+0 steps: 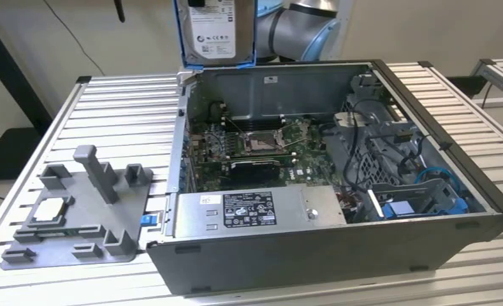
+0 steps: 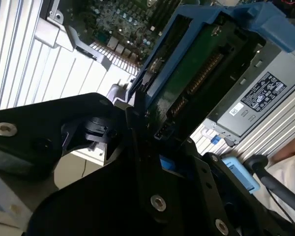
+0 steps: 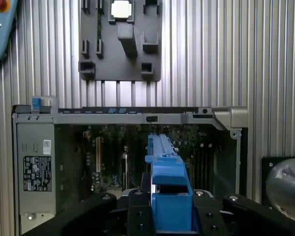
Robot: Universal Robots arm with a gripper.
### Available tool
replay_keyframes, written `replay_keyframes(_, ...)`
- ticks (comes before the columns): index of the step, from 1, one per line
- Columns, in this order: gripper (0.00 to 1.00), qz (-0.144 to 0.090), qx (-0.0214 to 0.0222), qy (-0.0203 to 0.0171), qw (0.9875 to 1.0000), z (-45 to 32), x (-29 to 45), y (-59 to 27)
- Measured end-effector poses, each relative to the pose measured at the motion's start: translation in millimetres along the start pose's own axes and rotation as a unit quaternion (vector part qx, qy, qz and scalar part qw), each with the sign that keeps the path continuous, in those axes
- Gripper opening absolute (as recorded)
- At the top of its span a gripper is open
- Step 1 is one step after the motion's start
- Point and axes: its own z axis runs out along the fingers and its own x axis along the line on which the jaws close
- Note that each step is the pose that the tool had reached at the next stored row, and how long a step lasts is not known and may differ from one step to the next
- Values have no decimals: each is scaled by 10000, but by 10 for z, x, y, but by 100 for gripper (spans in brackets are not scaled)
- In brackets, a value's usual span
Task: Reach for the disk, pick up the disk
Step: 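Pick up the disk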
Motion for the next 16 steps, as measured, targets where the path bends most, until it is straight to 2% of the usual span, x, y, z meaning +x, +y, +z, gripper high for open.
replay_keyframes(16,0,0,-6,0,10000,-16,-15,-532)
